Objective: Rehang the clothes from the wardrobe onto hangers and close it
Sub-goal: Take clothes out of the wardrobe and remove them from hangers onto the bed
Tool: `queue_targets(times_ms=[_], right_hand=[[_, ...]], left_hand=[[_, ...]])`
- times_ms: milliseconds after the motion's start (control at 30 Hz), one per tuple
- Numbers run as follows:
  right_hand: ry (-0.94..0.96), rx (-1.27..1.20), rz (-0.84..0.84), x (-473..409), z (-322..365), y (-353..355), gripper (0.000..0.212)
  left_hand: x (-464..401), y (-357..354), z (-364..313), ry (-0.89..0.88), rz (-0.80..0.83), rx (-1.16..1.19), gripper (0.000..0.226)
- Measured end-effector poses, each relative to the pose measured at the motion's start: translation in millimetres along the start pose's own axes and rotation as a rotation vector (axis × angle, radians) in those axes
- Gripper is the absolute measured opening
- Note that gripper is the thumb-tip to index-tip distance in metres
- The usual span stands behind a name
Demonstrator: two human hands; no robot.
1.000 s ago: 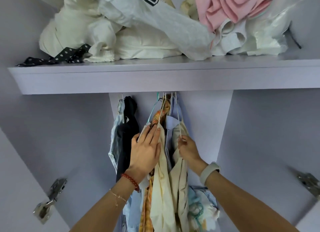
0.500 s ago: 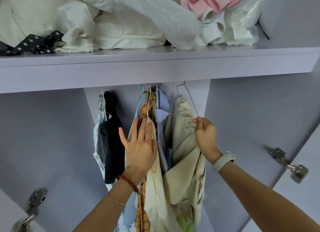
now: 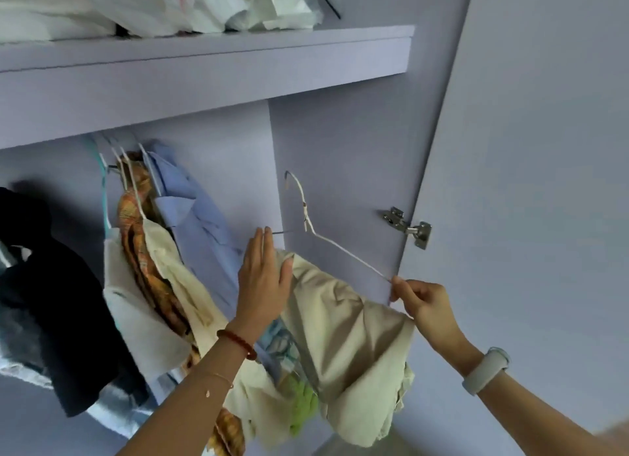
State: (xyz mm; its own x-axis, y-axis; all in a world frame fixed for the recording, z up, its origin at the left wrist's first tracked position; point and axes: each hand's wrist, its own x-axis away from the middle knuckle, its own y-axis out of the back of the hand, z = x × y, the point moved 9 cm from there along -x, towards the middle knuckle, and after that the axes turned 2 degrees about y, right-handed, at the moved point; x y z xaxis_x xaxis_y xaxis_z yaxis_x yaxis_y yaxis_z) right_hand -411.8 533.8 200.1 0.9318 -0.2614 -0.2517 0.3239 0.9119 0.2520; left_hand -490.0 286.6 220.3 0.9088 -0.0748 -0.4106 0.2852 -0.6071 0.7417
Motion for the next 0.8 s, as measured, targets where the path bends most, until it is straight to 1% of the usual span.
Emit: queue_targets(times_ms=[67,133,167,233,267,333,433,500,567,667,700,767,800], right_hand=[[-0.05,0.022,-0.003,22,-5,32,0.047],[-0.101,0.046,-0.013,45,-11,63,0.048],[-0.124,0.066,-0.032,57,-15,79,0.049],[-0.182,0.145,-0.089,83,-25,114,0.049],[-0.218,0.201,-0.122,97,-31,133,0.05],[-0.297,0.314,-0.214,131,-45,177,0.051],[-0.359,0.56,-0.333,187,-57,242,0.043],[-0.364,0.716,-0.366,220,-55,274,0.038],[-0.315,0.803,-0.407,248,-49,302,0.036],[-0.261,0.955,-0.442,283,-45,336,0.012],[-0.255,0.993,-0.46,294,-45,346,0.008],[-0.258,1.019,-0.498,317,-45,366,0.008],[-0.263,1.019,-0.513,329,-46,376,0.014]], left_hand=[[0,-28,-15,-0.048,0.052,-0.02,0.058],[5,-56,-36,-0.138,0.12,-0.005,0.039],[10,-71,-46,-0.167,0.172,0.049,0.031],[27,-101,-67,-0.197,0.344,0.179,0.027],[40,-116,-80,-0.225,0.435,0.203,0.023],[69,-140,-111,-0.323,0.574,0.234,0.017],[121,-164,-174,-0.467,0.791,0.349,0.016],[152,-173,-217,-0.533,0.901,0.423,0.018],[178,-176,-257,-0.577,0.94,0.513,0.016],[217,-187,-315,-0.602,1.036,0.614,0.016],[230,-192,-334,-0.616,1.077,0.627,0.017],[255,-204,-373,-0.652,1.137,0.644,0.017],[266,-212,-391,-0.659,1.155,0.652,0.017]])
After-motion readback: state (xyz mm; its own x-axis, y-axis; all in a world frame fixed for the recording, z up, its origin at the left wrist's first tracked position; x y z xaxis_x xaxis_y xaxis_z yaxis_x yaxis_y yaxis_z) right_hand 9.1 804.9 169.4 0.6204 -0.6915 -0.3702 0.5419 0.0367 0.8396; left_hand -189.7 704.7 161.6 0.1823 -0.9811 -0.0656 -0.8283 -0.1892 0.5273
